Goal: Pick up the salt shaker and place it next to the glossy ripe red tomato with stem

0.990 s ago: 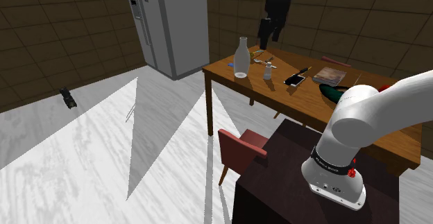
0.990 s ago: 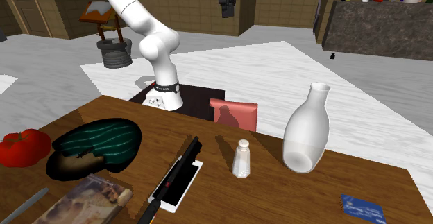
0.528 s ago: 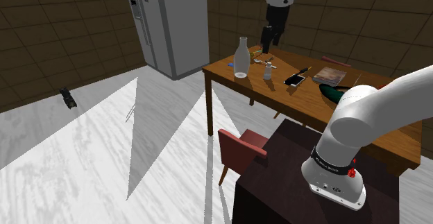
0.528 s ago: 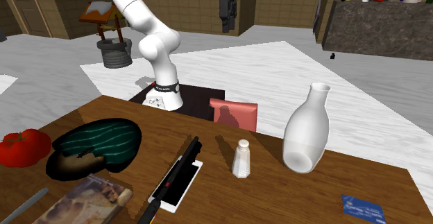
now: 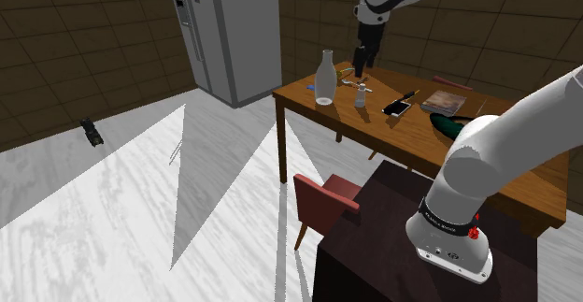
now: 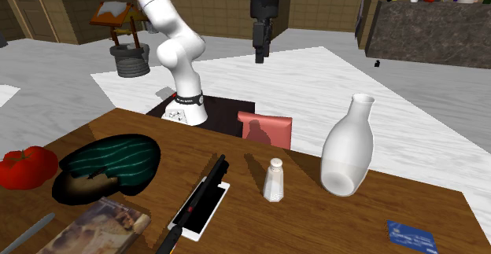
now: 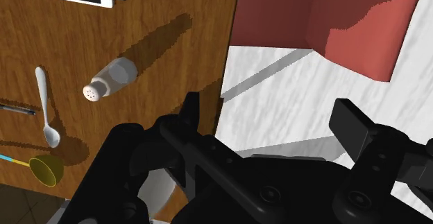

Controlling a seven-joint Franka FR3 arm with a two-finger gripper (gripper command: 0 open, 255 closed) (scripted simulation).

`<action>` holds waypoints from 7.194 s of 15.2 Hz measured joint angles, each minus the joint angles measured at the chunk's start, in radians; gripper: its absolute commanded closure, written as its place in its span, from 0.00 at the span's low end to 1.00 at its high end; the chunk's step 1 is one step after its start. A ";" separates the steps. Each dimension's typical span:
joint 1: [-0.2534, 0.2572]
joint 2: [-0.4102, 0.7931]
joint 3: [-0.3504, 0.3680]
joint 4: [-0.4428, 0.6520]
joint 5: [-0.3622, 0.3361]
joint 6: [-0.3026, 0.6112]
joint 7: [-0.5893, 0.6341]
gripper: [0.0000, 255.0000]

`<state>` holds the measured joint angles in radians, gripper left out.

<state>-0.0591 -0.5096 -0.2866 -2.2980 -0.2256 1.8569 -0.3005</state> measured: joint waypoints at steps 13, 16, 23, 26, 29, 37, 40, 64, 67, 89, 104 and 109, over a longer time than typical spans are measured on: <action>-0.035 0.419 -0.217 0.189 0.061 0.219 -0.303 0.00; -0.052 0.536 -0.245 0.265 0.115 0.248 -0.381 0.00; -0.130 0.777 -0.261 0.423 0.243 0.301 -0.535 0.00; -0.139 0.803 -0.257 0.417 0.257 0.330 -0.547 0.00; -0.147 0.826 -0.252 0.405 0.271 0.363 -0.555 0.00; -0.150 0.833 -0.251 0.403 0.275 0.372 -0.558 1.00; -0.150 0.833 -0.251 0.403 0.275 0.372 -0.558 1.00; -0.133 0.744 -0.271 0.529 0.225 0.168 -0.544 1.00; -0.130 0.731 -0.273 0.555 0.218 0.130 -0.542 1.00; -0.179 0.575 -0.334 0.559 0.144 0.005 -0.644 1.00; -0.322 0.429 -0.490 0.415 0.069 0.066 -0.920 1.00; -0.374 0.446 -0.561 0.436 0.092 0.072 -1.052 1.00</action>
<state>-0.4330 -0.0637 -0.8476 -1.8617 -0.1334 1.9284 -1.3521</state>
